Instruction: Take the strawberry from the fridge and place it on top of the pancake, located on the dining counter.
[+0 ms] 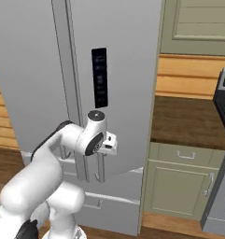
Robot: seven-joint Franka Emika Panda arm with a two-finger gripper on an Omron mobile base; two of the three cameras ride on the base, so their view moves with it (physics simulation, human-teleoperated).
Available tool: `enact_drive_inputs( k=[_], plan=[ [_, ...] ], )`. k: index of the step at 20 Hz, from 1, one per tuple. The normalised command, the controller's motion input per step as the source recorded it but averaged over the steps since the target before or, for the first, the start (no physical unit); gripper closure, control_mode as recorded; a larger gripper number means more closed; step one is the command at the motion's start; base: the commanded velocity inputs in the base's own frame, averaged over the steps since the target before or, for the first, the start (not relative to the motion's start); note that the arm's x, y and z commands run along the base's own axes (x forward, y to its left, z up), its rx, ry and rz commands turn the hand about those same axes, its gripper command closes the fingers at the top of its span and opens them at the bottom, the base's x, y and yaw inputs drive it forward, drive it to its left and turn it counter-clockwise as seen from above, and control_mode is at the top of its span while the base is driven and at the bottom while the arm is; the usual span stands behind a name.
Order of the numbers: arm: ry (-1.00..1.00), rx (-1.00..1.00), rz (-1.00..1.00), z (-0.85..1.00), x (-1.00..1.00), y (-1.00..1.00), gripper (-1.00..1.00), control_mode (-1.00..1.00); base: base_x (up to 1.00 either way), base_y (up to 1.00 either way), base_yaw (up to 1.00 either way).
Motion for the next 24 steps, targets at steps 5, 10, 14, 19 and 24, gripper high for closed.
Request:
enact_drive_inputs(
  k=[5,10,14,19,24],
  plan=[
    [0.0,0.01,0.0,0.0,-0.38,-0.24,-1.0,-1.0,0.0,0.0,0.0],
    [0.01,-0.01,-0.04,0.48,-0.42,-0.01,-1.0,-1.0,0.0,0.0,0.0],
    [0.01,-0.09,-0.01,0.98,-0.17,0.04,-1.0,-1.0,0.0,0.0,0.0],
    [0.02,-0.09,0.0,0.71,-0.22,0.0,-1.0,-1.0,0.0,0.0,0.0],
    [0.11,-0.16,0.0,0.31,-0.07,0.34,-1.0,-1.0,0.0,0.0,0.0]
  ],
)
